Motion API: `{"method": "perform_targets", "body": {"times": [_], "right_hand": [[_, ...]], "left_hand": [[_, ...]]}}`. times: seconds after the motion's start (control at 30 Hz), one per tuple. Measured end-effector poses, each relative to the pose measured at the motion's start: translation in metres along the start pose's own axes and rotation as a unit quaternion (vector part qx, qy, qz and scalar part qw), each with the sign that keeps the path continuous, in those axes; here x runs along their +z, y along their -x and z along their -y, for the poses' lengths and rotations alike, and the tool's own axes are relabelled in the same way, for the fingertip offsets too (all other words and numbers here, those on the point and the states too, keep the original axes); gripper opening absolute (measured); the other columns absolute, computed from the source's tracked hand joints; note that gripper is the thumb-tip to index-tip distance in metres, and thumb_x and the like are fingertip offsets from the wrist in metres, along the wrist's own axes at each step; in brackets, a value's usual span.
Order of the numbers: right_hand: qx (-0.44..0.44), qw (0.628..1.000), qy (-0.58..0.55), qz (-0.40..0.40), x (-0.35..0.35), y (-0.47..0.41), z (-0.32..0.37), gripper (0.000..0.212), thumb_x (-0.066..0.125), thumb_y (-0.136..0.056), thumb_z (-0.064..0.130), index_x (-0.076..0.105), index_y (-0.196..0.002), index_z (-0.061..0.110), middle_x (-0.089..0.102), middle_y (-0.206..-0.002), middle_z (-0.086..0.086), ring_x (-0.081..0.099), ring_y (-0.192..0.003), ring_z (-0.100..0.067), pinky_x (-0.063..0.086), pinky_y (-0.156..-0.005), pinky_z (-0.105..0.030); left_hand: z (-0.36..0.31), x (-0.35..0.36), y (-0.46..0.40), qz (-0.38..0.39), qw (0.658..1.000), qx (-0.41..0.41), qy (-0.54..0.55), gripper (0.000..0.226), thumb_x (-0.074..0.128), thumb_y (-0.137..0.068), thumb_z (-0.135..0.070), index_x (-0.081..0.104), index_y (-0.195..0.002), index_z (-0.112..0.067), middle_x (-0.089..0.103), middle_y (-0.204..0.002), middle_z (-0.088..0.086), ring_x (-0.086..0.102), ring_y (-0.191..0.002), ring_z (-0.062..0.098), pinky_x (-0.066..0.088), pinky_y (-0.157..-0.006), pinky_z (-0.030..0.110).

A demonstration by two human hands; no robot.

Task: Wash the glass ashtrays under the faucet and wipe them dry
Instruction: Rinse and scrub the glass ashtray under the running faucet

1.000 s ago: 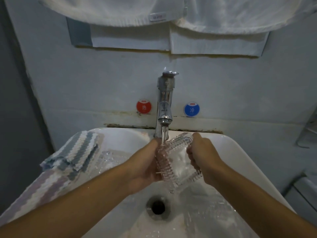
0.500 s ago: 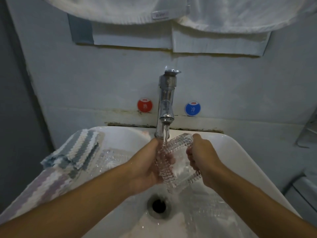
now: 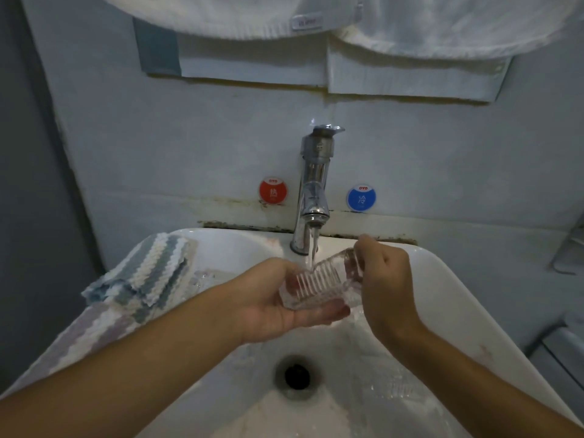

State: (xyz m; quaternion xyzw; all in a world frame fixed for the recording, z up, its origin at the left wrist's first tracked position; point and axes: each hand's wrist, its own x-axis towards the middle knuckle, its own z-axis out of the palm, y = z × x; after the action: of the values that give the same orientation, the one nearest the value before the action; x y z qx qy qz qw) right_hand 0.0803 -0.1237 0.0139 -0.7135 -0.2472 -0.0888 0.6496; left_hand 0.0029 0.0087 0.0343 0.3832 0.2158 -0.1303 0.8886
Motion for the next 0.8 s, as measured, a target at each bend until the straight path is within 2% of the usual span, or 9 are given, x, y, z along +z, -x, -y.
{"method": "perform_targets", "body": {"times": [0.1,0.23,0.3,0.37,0.43,0.53,0.63,0.7,0.8], "right_hand": [[0.010,0.998,0.031,0.060,0.000,-0.002,0.000,0.037,0.042,-0.088,0.036,0.056,-0.066,0.010,0.057,-0.072,-0.008,0.062,-0.067,-0.015,0.050,-0.052,-0.021],[0.168,0.981,0.045,0.092,-0.006,-0.009,0.005,0.024,0.048,-0.094,0.032,0.064,-0.096,0.013,0.061,-0.109,-0.011,0.062,-0.090,-0.019,0.049,-0.066,-0.025],[0.283,0.952,-0.001,0.117,-0.010,-0.011,0.010,0.015,0.047,-0.096,0.016,0.058,-0.095,0.005,0.067,-0.100,-0.016,0.065,-0.084,-0.024,0.055,-0.070,-0.032],[0.324,0.937,-0.016,0.129,-0.014,-0.011,0.012,0.018,0.046,-0.094,0.009,0.061,-0.097,-0.001,0.070,-0.091,-0.019,0.067,-0.077,-0.028,0.058,-0.065,-0.035],[0.314,0.944,-0.006,0.107,-0.015,-0.012,0.008,0.023,0.049,-0.091,0.006,0.068,-0.099,-0.004,0.070,-0.086,-0.019,0.066,-0.071,-0.028,0.054,-0.060,-0.031],[0.270,0.959,-0.005,0.089,-0.013,-0.013,0.004,0.020,0.053,-0.091,0.005,0.073,-0.092,0.000,0.072,-0.084,-0.014,0.067,-0.074,-0.027,0.054,-0.070,-0.039],[0.225,0.971,0.004,0.080,-0.013,-0.013,0.004,0.027,0.046,-0.093,-0.002,0.071,-0.095,0.008,0.074,-0.090,-0.013,0.073,-0.071,-0.028,0.062,-0.069,-0.037],[0.213,0.972,-0.025,0.094,-0.013,-0.011,0.007,0.035,0.038,-0.087,-0.012,0.067,-0.100,0.002,0.074,-0.086,-0.018,0.072,-0.061,-0.035,0.061,-0.057,-0.036],[0.195,0.973,-0.063,0.109,-0.014,-0.010,0.009,0.039,0.031,-0.084,-0.016,0.064,-0.103,-0.003,0.074,-0.092,-0.023,0.072,-0.063,-0.045,0.061,-0.056,-0.039]], "left_hand": [[0.003,-0.006,-0.005,-0.029,0.999,0.033,0.004,0.036,0.038,-0.089,0.006,0.052,-0.120,0.019,0.062,-0.114,0.040,0.069,-0.097,0.049,0.062,-0.072,0.052],[0.005,-0.002,-0.002,-0.030,0.998,0.060,-0.013,0.034,0.034,-0.084,0.015,0.052,-0.112,0.018,0.068,-0.099,0.036,0.070,-0.091,0.046,0.061,-0.074,0.050],[0.008,-0.001,-0.002,-0.031,0.996,0.070,-0.043,0.039,0.032,-0.078,0.017,0.055,-0.110,0.015,0.071,-0.095,0.032,0.071,-0.088,0.042,0.062,-0.071,0.047],[0.012,-0.002,-0.006,-0.037,0.994,0.072,-0.078,0.044,0.030,-0.082,0.017,0.057,-0.117,0.012,0.071,-0.104,0.030,0.073,-0.087,0.038,0.063,-0.068,0.045],[0.013,-0.003,-0.009,-0.039,0.990,0.074,-0.110,0.042,0.031,-0.088,0.015,0.058,-0.119,0.010,0.072,-0.105,0.027,0.075,-0.086,0.035,0.063,-0.070,0.043],[0.011,-0.002,-0.006,-0.040,0.981,0.087,-0.171,0.038,0.035,-0.091,0.014,0.061,-0.116,0.000,0.076,-0.098,0.021,0.075,-0.088,0.032,0.063,-0.074,0.043],[0.011,-0.002,0.001,-0.035,0.962,0.078,-0.257,0.035,0.047,-0.096,0.010,0.057,-0.118,-0.016,0.077,-0.086,0.014,0.075,-0.079,0.031,0.063,-0.065,0.039],[0.013,-0.002,0.001,-0.032,0.954,0.067,-0.290,0.028,0.053,-0.097,0.006,0.058,-0.118,-0.012,0.078,-0.086,0.012,0.074,-0.074,0.028,0.062,-0.059,0.034],[0.014,0.000,0.001,-0.003,0.950,0.060,-0.306,0.025,0.051,-0.096,0.011,0.069,-0.100,-0.006,0.078,-0.090,0.005,0.075,-0.075,0.023,0.062,-0.062,0.030]]}}
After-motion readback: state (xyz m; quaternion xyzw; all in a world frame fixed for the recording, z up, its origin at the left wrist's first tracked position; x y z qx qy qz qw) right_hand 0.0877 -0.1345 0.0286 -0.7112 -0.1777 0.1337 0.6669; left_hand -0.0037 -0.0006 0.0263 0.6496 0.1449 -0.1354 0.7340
